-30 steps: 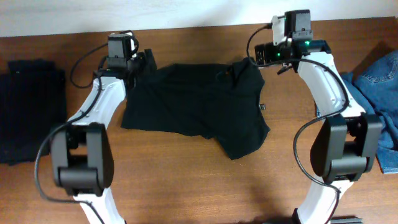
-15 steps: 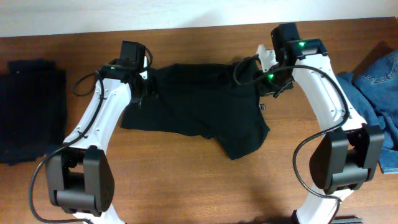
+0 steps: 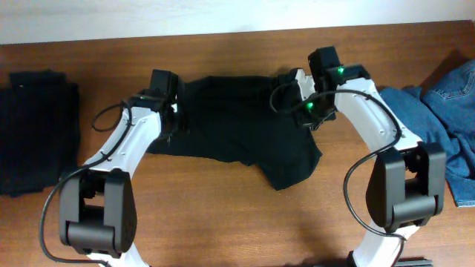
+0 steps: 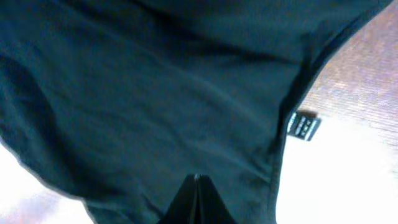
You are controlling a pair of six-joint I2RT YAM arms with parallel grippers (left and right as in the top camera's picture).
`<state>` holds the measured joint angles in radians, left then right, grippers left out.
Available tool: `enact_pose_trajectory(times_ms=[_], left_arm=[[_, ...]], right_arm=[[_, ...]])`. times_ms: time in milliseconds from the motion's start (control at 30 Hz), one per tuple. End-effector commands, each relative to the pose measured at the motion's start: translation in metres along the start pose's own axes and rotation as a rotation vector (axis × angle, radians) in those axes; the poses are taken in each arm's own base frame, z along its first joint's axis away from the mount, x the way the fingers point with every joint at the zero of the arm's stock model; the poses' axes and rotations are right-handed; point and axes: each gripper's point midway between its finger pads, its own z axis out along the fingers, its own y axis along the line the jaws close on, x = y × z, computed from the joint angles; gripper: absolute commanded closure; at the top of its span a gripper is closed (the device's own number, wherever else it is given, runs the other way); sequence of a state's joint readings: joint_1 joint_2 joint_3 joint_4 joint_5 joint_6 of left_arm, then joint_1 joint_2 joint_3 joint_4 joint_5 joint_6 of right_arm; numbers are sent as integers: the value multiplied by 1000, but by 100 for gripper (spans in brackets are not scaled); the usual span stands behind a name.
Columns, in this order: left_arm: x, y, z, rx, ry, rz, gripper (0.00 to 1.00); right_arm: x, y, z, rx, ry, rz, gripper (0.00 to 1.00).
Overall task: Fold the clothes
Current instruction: 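Lay the shirt flat and grip its top corners with both grippers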
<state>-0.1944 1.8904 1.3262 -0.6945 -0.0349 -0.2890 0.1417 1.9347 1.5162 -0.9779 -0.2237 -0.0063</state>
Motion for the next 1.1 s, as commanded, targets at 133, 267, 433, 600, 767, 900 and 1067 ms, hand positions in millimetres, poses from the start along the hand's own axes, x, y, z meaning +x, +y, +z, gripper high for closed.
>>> enact_pose_trajectory(times_ms=[133, 267, 433, 600, 767, 900, 1067], left_arm=[[17, 8, 23, -19, 7, -16, 92], [24, 15, 33, -49, 9, -37, 92], [38, 24, 52, -91, 33, -61, 92], [49, 26, 68, -105, 78, -58, 92], [56, 28, 77, -115, 107, -55, 92], [58, 29, 77, -117, 115, -55, 92], [62, 30, 76, -122, 131, -54, 92]], right_arm=[[16, 9, 24, -14, 12, -13, 96], [23, 11, 37, -16, 14, -26, 96], [30, 9, 45, -16, 21, -24, 96], [31, 7, 46, -8, 24, -24, 96], [36, 0, 50, 26, 32, -21, 96], [46, -7, 55, 57, 56, 1, 96], [52, -14, 58, 96, 72, 6, 96]])
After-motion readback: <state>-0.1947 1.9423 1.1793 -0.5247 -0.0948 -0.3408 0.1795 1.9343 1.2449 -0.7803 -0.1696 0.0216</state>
